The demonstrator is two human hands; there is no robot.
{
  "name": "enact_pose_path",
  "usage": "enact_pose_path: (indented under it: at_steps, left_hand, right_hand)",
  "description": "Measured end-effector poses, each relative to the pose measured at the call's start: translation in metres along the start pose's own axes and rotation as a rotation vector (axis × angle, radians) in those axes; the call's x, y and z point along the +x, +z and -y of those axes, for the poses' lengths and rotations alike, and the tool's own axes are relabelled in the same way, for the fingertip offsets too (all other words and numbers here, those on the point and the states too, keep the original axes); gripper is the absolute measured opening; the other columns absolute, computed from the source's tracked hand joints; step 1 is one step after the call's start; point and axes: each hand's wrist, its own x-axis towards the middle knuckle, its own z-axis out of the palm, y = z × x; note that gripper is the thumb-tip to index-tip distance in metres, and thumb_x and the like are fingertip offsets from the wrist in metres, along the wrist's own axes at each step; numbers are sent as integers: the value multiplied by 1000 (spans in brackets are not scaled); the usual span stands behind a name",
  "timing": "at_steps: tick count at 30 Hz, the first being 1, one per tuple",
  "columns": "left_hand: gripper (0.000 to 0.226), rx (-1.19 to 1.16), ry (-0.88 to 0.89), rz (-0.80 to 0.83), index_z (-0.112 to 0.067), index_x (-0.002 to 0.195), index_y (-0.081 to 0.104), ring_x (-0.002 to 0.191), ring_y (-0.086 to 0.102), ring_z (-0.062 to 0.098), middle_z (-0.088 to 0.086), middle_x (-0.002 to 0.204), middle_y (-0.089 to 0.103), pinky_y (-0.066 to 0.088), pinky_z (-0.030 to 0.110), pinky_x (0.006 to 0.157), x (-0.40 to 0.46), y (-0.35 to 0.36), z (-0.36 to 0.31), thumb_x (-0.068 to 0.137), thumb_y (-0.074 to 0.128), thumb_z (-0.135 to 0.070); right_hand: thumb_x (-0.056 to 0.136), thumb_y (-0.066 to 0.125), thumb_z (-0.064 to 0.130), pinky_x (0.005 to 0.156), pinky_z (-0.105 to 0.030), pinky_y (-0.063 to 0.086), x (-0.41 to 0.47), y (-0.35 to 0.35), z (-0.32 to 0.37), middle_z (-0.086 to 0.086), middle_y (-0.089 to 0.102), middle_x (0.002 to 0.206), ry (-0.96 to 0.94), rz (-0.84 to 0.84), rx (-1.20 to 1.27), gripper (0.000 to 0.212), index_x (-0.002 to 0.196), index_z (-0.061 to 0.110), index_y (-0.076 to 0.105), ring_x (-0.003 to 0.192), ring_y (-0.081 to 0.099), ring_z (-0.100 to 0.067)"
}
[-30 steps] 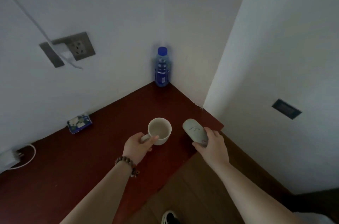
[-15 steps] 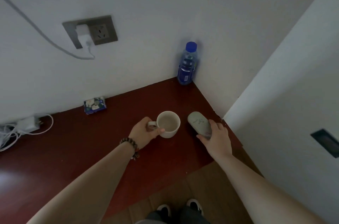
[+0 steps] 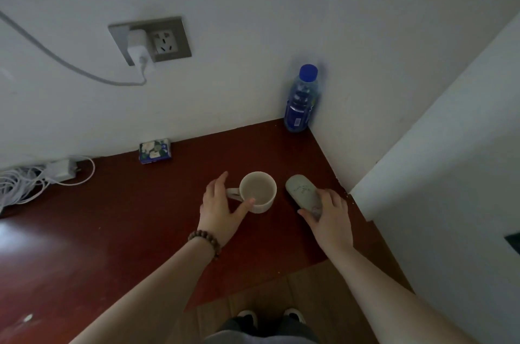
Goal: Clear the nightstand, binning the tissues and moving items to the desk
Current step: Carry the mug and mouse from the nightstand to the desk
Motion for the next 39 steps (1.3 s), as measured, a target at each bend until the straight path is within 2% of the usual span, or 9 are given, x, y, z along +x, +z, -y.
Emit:
enact_pose_path:
  at_steps: [4,7,11,14,20,25,29,34,39]
  left_hand:
    - [118,115,130,-182,-34,147,2,141,14,23,4,155,14,17,47,110,-15,23,-19,55,59,-81]
    - [127,174,94,-176,-37,146,-13,144,3,23,3,158,4,14,50,111,-9,44,-30,58,73,-67]
    - [117,95,10,-247,-24,147,6,140,14,25,7,149,29,22,47,112,5,55,-32,61,82,-45]
    - [107,104,-4,-286,-13,143,23,138,19,27,8,144,36,24,46,113,21,53,-32,60,84,-43]
    - [105,85,-42,-328,-14,142,29,135,22,32,18,141,31,34,49,107,81,42,-38,58,87,-38]
    - [104,54,-77,-368,-20,142,30,134,22,31,18,144,27,38,51,103,129,39,-45,58,88,-37]
    - [110,6,-100,-389,-23,146,22,140,16,35,18,152,18,28,51,111,150,39,-50,58,87,-38]
    - [137,-180,-217,-465,-12,149,-7,144,12,29,15,158,0,31,47,110,156,47,-51,55,88,-42]
    - [139,-227,-239,-485,-4,148,-7,144,12,24,12,159,-3,32,34,105,164,52,-46,53,88,-42]
  right_hand:
    - [86,58,45,114,-40,20,-5,-8,-11,1,23,154,-206,-3,-134,64,141,27,33,142,18,-23]
    - [87,58,34,116,-45,19,-7,-13,-21,4,17,156,-345,51,-195,58,140,27,35,145,10,-20]
    - [90,52,32,117,-43,10,-7,-14,-35,7,5,158,-467,195,-270,64,147,31,23,146,0,-18]
    - [92,48,33,119,-41,4,-5,-11,-39,5,-5,159,-468,260,-338,75,149,32,-1,146,-3,-20]
    - [95,24,41,119,-42,3,14,-4,-23,-6,5,158,-447,203,-429,62,150,20,4,145,7,-26]
    - [99,20,39,117,-37,-8,51,1,-13,-5,-27,153,-434,259,-446,67,142,22,-28,142,-21,-22]
    - [100,25,40,118,-36,-7,82,-4,-6,-7,-30,152,-412,296,-464,73,138,20,-34,142,-22,-22]
    - [99,30,35,119,-36,-3,101,-7,-5,-6,-27,153,-363,300,-427,76,138,16,-33,143,-19,-20]
    - [98,31,27,118,-34,-3,104,-5,-8,-7,-26,154,-352,289,-384,75,137,19,-32,143,-19,-20]
